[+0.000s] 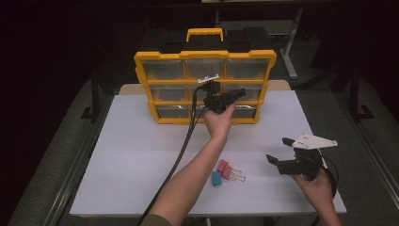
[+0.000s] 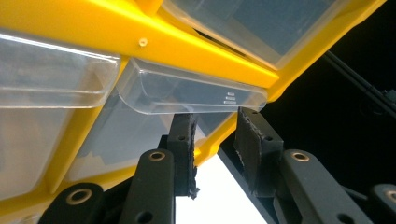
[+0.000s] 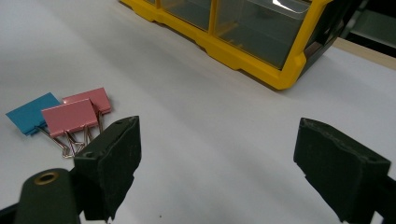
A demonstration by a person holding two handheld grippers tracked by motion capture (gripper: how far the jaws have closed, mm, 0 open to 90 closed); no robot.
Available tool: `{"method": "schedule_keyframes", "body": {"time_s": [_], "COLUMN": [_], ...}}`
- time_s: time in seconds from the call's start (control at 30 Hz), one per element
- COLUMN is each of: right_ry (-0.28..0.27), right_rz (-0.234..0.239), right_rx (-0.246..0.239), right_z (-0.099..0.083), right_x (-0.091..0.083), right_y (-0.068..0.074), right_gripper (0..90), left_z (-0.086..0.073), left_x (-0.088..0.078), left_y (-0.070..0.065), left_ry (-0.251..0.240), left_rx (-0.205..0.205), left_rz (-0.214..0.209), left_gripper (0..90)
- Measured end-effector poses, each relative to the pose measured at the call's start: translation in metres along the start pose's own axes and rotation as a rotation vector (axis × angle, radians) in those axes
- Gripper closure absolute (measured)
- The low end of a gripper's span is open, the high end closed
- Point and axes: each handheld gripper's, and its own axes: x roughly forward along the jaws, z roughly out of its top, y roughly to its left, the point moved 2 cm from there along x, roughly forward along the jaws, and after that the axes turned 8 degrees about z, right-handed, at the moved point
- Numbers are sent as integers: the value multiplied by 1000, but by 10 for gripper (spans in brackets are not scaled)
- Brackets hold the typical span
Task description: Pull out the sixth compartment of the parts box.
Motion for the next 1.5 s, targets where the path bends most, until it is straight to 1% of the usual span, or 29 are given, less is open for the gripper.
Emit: {"method": "schedule_keyframes", "body": {"time_s": [0.07, 0.2, 0.23, 0.3, 0.37, 0.4, 0.5, 0.53, 0.57, 0.63, 0.67, 0.87, 0.9, 0.97, 1.0, 1.03, 1.07, 1.17, 1.23, 1.37, 1.43, 1.47, 1.5], "right_ry": [-2, -3, -2, -1, -2, -3, 0, 0, 4, 5, 2, 7, 8, 11, 12, 11, 12, 15, 17, 20, 22, 23, 24], "right_rz": [1, 3, 3, 3, 4, 5, 5, 5, 7, 7, 6, 5, 6, 7, 7, 8, 9, 7, 5, 10, 12, 13, 13], "right_rx": [2, -3, -2, -2, 0, -2, 0, 0, 6, 4, 0, 11, 8, 7, 9, 6, 10, 8, 9, 12, 12, 10, 10], "right_z": [0, 0, 0, 0, 0, 0, 0, 0, 0, 0, 0, -3, -3, -3, -3, -3, -4, -5, -5, -5, -5, -5, -5], "right_x": [0, 0, 0, 0, 0, 0, 1, 1, 1, 1, 1, 1, 1, 2, 2, 2, 2, 2, 2, 4, 4, 4, 4], "right_y": [-1, 0, 0, 0, 0, -1, 0, 0, 1, 1, 0, -2, -2, -2, -2, -3, -3, -3, -3, -3, -3, -2, -2], "right_gripper": [140, 140, 140, 141, 141, 141, 141, 141, 141, 141, 141, 142, 142, 142, 142, 142, 142, 142, 142, 142, 142, 142, 142], "left_z": [-1, -1, -1, -1, -2, -2, -3, -3, -3, -3, -4, -5, -5, -5, -5, -5, -4, -5, -7, -7, -6, -6, -6], "left_x": [1, 2, 2, 3, 3, 3, 4, 4, 4, 4, 6, 7, 6, 5, 5, 5, 5, 4, 3, 2, 2, 2, 2], "left_y": [1, 0, -1, -1, -2, -2, -3, -3, -3, -3, -4, -5, -5, -3, -3, -2, -3, -2, 0, 0, 0, 1, 1], "left_ry": [-9, -24, -32, -38, -48, -48, -53, -53, -54, -54, -55, -61, -59, -47, -49, -41, -46, -48, -47, -43, -36, -32, -30], "left_rx": [-10, -24, -44, -62, -62, -63, -83, -83, -98, -98, -124, -140, -156, -150, -157, -151, -162, -173, -168, -178, -179, -188, -184], "left_rz": [5, 1, -7, -14, -7, -4, -8, -8, -12, -12, -15, -21, -29, -34, -36, -37, -44, -57, -69, -88, -89, -107, -110], "left_gripper": [703, 714, 715, 720, 726, 726, 726, 728, 729, 732, 741, 746, 746, 746, 747, 750, 750, 755, 763, 771, 770, 770, 770]}}
